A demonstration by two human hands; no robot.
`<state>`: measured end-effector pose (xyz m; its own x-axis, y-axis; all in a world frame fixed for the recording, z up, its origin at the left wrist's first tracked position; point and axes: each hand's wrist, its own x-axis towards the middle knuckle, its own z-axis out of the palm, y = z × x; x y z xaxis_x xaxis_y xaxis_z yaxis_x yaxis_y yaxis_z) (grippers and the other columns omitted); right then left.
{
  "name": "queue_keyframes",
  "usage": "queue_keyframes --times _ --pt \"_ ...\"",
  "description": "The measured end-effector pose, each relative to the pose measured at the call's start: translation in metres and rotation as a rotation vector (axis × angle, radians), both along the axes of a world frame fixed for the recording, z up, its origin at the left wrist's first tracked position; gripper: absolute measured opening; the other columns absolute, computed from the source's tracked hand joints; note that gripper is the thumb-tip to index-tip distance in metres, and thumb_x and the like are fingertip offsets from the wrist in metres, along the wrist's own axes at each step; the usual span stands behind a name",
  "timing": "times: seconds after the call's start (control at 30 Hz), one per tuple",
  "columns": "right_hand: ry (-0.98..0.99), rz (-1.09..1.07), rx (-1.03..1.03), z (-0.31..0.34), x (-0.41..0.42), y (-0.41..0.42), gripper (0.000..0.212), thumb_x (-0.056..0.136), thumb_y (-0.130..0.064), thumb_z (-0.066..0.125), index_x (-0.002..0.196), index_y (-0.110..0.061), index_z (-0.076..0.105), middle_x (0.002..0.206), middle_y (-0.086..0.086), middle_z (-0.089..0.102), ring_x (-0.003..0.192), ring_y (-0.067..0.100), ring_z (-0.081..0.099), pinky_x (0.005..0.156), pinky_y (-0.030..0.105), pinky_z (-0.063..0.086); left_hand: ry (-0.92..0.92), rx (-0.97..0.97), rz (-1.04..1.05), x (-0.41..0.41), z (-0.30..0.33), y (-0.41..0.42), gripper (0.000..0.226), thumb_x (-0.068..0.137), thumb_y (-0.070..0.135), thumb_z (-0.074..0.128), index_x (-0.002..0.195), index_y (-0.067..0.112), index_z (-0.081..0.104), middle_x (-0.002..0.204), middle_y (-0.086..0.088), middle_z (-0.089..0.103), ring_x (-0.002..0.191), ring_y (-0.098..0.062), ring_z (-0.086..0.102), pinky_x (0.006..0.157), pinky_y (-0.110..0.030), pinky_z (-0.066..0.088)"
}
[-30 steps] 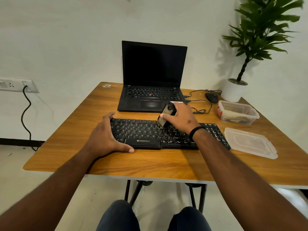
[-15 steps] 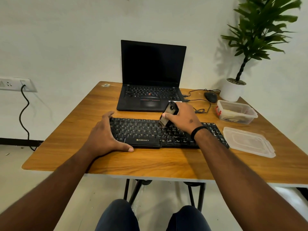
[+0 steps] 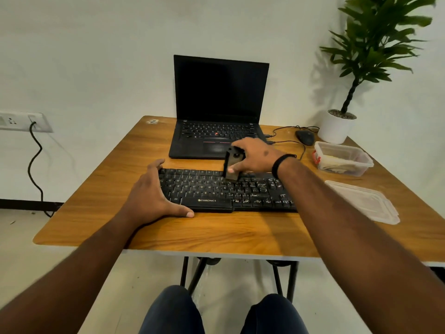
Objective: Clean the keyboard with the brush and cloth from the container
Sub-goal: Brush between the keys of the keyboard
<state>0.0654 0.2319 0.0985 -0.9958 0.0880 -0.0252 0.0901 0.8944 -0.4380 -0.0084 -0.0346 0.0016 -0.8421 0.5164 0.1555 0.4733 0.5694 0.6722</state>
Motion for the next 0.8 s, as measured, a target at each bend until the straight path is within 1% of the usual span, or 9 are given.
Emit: queue_keyframes --times 0.1,0.23,0.27,0.33,0.4,0.53,0.63,0.7,0.8 --pt "-0.024 -0.052 0.081 0.006 0.003 0.009 0.026 0.083 -0.025 0.079 0.098 -0.020 0.058 0.092 -0.004 0.061 0.089 0.017 0.058 0.075 0.030 0.041 0.007 0.006 -0.005 0.001 0.000 0.001 0.158 0.022 0.076 0.088 0.153 0.029 0.014 0.153 -0.007 0.039 0.137 -0.025 0.041 0.113 -0.045 0.037" --pt "-0.006 0.029 -0.021 0.001 -0.003 -0.019 0.027 0.084 -0.022 0.077 0.105 -0.017 0.061 0.098 -0.002 0.061 0.094 0.017 0.059 0.085 0.032 0.049 0.008 0.011 -0.005 0.002 -0.001 0.001 0.158 0.021 0.077 0.087 0.154 0.028 0.015 0.153 -0.007 0.039 0.137 -0.025 0.041 0.113 -0.045 0.036" --pt "0.016 0.058 -0.022 -0.001 -0.006 -0.029 0.027 0.084 -0.022 0.078 0.105 -0.014 0.062 0.097 -0.002 0.060 0.092 0.017 0.059 0.083 0.033 0.050 0.005 0.011 -0.003 0.002 0.000 0.001 0.159 0.020 0.079 0.086 0.154 0.028 0.015 0.153 -0.008 0.039 0.137 -0.025 0.041 0.113 -0.045 0.037" --pt "0.058 0.111 0.016 -0.004 -0.013 -0.045 0.025 0.083 -0.023 0.079 0.097 -0.011 0.062 0.092 -0.002 0.059 0.084 0.016 0.058 0.072 0.030 0.049 0.000 0.007 0.001 0.002 0.000 0.000 0.162 0.017 0.083 0.083 0.153 0.028 0.015 0.153 -0.008 0.039 0.137 -0.026 0.041 0.113 -0.045 0.037" --pt "0.058 0.131 0.037 -0.003 -0.017 -0.048 0.024 0.082 -0.024 0.079 0.090 -0.014 0.058 0.089 -0.002 0.059 0.080 0.015 0.056 0.063 0.026 0.043 -0.005 0.007 0.001 0.003 0.001 0.000 0.163 0.016 0.084 0.081 0.153 0.027 0.015 0.154 -0.008 0.038 0.138 -0.026 0.040 0.113 -0.045 0.037" --pt "-0.023 0.033 0.019 0.006 -0.009 -0.023 0.024 0.083 -0.020 0.078 0.095 -0.021 0.057 0.092 -0.005 0.059 0.090 0.016 0.058 0.063 0.020 0.041 -0.005 0.004 0.000 0.002 0.002 0.000 0.164 0.015 0.086 0.080 0.154 0.027 0.015 0.153 -0.008 0.039 0.137 -0.026 0.041 0.114 -0.046 0.037" --pt "-0.064 -0.034 0.002 0.009 -0.001 -0.005 0.026 0.084 -0.018 0.078 0.084 -0.025 0.053 0.086 -0.007 0.058 0.084 0.015 0.059 0.055 0.016 0.042 0.001 -0.002 -0.004 0.002 0.000 0.001 0.163 0.017 0.086 0.080 0.154 0.028 0.014 0.152 -0.008 0.039 0.136 -0.026 0.041 0.114 -0.046 0.037" --pt "-0.065 -0.019 0.004 0.008 -0.002 -0.008 0.026 0.084 -0.019 0.078 0.082 -0.027 0.053 0.086 -0.007 0.059 0.083 0.014 0.059 0.058 0.016 0.043 0.009 -0.006 -0.001 0.001 -0.001 0.001 0.162 0.018 0.086 0.080 0.154 0.028 0.014 0.152 -0.008 0.040 0.136 -0.026 0.042 0.113 -0.046 0.037" --pt "-0.010 0.049 -0.010 0.002 -0.007 -0.027 0.021 0.084 -0.023 0.078 0.094 -0.019 0.060 0.089 -0.006 0.060 0.086 0.014 0.059 0.074 0.025 0.048 0.008 -0.007 0.003 0.001 -0.001 0.001 0.162 0.017 0.086 0.080 0.154 0.028 0.014 0.153 -0.008 0.040 0.137 -0.026 0.042 0.114 -0.046 0.037"
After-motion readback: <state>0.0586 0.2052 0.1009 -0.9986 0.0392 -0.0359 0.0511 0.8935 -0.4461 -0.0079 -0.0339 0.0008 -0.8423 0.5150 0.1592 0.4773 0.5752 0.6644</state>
